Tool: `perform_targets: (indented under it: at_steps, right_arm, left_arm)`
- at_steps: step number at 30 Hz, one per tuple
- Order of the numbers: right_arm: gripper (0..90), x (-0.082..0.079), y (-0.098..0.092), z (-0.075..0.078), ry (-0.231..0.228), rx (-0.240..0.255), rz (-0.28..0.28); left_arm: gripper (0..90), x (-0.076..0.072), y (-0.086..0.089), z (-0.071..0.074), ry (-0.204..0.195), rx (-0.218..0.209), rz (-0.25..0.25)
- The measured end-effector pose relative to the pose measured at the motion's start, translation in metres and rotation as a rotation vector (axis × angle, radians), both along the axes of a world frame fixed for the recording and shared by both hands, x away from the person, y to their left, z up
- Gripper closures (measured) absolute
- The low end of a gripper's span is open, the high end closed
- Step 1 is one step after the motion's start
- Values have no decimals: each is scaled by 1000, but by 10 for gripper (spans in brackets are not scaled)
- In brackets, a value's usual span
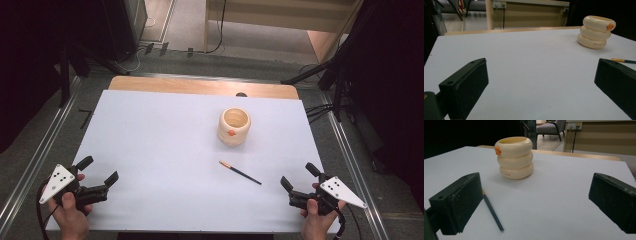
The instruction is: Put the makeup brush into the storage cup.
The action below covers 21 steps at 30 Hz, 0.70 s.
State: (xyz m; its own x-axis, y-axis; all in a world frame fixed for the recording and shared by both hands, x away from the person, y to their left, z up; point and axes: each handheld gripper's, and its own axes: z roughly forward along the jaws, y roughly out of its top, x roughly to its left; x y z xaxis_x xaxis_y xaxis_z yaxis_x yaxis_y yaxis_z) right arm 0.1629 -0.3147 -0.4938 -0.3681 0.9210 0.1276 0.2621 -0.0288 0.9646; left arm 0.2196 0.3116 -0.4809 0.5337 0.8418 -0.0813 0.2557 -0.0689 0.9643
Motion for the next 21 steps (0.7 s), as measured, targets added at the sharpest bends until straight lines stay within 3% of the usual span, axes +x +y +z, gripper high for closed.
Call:
perform_targets:
  at_steps: [9,21]
  right_arm:
    - [0,3,6,5,11,2,26]
    - [0,15,24,15,39,-41,53]
  left_arm:
    - [0,0,-2,-1,3,2,-7]
    - [0,-1,-2,-1,3,8,-13]
